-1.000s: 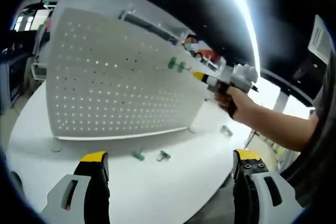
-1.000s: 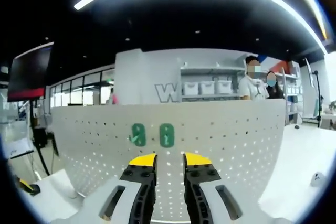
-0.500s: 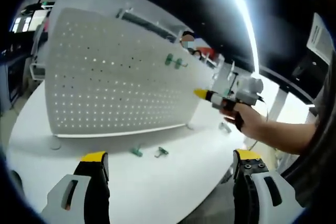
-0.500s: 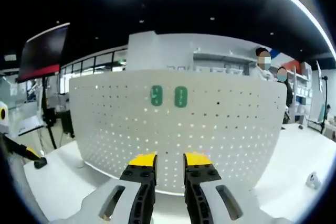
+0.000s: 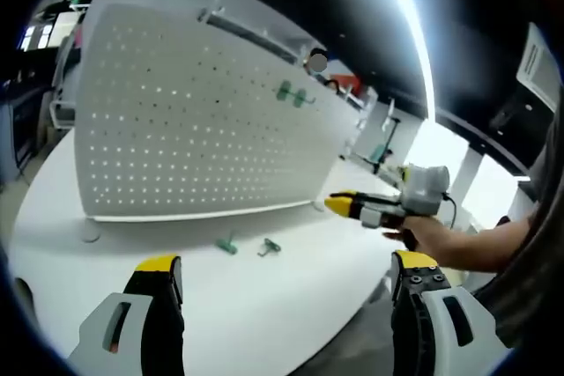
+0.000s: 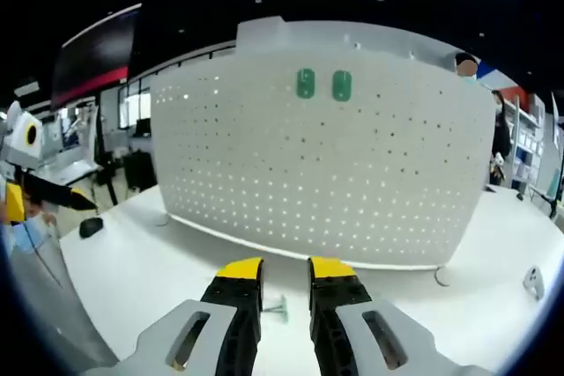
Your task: Insert the hook assembly into the mounting plate slot until the hook locks in place.
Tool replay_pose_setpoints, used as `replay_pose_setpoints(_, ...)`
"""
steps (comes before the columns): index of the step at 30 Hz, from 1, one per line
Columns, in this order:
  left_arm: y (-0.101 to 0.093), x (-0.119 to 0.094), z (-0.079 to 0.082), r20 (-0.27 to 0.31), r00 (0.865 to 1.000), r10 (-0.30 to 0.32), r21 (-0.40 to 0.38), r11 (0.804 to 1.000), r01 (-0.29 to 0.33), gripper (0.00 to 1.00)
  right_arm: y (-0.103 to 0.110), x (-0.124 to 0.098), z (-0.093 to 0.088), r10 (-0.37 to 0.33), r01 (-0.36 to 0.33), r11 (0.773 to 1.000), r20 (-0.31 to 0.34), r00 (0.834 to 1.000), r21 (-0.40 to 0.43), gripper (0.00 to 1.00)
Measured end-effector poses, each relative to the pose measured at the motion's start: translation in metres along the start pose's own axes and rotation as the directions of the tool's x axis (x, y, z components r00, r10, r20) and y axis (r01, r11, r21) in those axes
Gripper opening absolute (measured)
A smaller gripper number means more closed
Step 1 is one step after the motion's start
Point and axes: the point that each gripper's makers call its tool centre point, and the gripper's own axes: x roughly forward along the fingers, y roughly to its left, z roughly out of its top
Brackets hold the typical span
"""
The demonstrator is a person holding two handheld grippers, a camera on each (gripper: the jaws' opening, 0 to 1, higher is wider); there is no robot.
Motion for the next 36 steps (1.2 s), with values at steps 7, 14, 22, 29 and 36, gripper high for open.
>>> replay_pose_setpoints(7,-0.001,-0.001,-0.005,-0.006,1.000,0.002,-0.006,1.000,-0.002,1.00,0.023,-0.008,-0.031,0.048,-0.047,0.999,-0.071,0.996,0.009,0.19)
replay_pose_setpoints(14,0.001,-0.002,-0.012,-0.028,1.000,0.012,-0.012,1.000,-0.012,1.00,0.041,-0.018,-0.046,0.101,-0.103,0.995,-0.116,0.988,-0.004,0.19)
replay_pose_setpoints(22,-0.002,0.001,-0.023,-0.066,0.998,0.006,-0.023,1.000,-0.008,1.00,0.043,-0.020,-0.061,0.119,-0.119,0.993,-0.161,0.980,0.007,0.19)
replay_pose_setpoints(29,-0.003,0.002,-0.032,-0.111,0.994,0.011,-0.013,1.000,-0.013,1.00,0.043,-0.013,-0.068,0.140,-0.142,0.990,-0.190,0.972,0.002,0.19)
replay_pose_setpoints(36,0.001,0.002,-0.038,-0.131,0.991,0.020,-0.014,1.000,-0.022,1.00,0.042,0.003,-0.079,0.158,-0.162,0.987,-0.230,0.960,0.000,0.19)
